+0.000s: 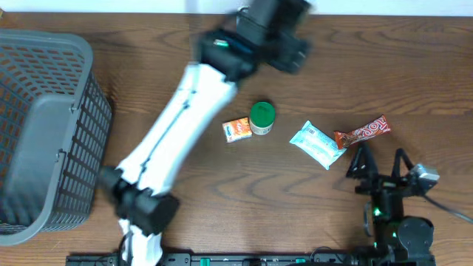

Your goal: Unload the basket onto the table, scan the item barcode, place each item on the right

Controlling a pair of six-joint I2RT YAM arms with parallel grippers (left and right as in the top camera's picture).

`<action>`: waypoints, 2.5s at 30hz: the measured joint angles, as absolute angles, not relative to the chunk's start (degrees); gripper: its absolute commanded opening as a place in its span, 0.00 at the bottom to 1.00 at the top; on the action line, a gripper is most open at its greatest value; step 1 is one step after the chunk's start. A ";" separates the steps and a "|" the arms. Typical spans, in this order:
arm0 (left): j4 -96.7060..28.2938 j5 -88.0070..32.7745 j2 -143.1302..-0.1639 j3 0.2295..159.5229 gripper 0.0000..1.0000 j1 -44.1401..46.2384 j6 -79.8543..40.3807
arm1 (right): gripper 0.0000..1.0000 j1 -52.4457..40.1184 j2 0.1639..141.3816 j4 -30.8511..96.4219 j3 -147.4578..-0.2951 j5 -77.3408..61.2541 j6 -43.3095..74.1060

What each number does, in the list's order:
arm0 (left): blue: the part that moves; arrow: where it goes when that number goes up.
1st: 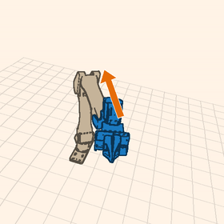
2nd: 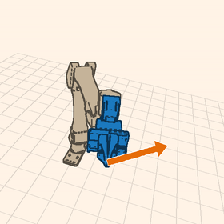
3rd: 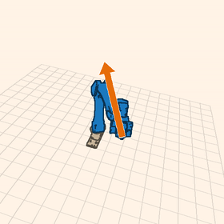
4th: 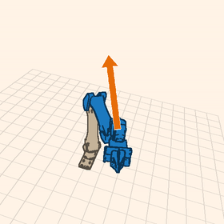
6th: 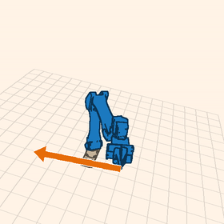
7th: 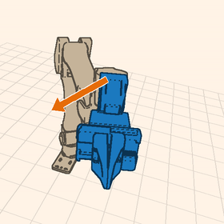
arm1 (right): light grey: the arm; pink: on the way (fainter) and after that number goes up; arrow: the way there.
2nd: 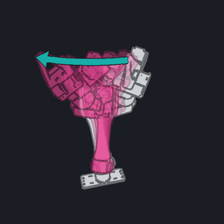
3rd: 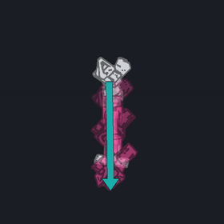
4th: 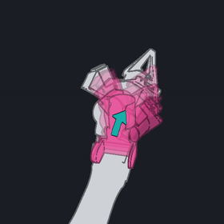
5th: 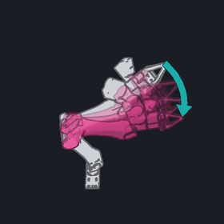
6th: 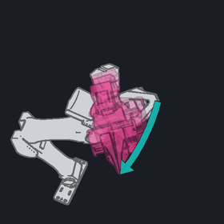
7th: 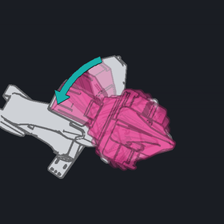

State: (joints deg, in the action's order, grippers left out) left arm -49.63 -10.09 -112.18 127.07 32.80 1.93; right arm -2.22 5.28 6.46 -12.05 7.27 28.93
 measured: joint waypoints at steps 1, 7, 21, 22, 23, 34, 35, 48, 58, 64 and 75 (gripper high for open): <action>-50.57 -10.07 -111.57 127.17 0.81 31.99 1.96 | 0.99 -2.22 7.73 4.82 -12.16 9.10 30.30; -58.50 -10.11 -112.16 127.02 0.81 28.49 1.96 | 0.99 -2.22 34.98 0.10 -18.98 16.05 37.23; -66.70 -10.15 -113.16 126.65 0.81 25.23 1.96 | 0.95 -2.24 89.58 37.71 -69.04 -6.55 26.06; -67.48 -10.15 -113.16 126.65 0.81 24.60 1.96 | 0.95 -2.17 90.48 39.16 -69.47 -6.76 27.18; -68.38 -10.13 -113.16 126.65 0.81 23.86 1.96 | 0.96 -2.04 91.05 41.47 -69.58 -6.63 29.45; -73.25 -10.11 -113.16 126.65 0.81 16.08 1.08 | 0.98 4.64 92.05 54.50 -69.60 0.25 52.07; -73.34 -10.11 -113.16 126.65 0.81 16.05 1.04 | 0.98 4.80 92.44 54.48 -69.60 0.56 52.60; -75.79 -10.13 -113.16 126.65 0.81 16.23 1.02 | 0.64 5.13 106.65 50.78 -69.60 3.27 54.89; -76.79 -10.13 -113.16 126.65 0.81 16.23 0.99 | 0.09 7.33 107.35 47.99 -69.60 5.82 55.13; -77.69 -10.13 -113.16 126.65 0.81 16.23 0.82 | 0.01 9.56 107.35 47.55 -69.60 6.26 55.07; -77.78 -10.13 -113.16 126.65 0.81 16.23 0.34 | 0.01 24.14 107.35 47.07 -69.67 10.17 51.86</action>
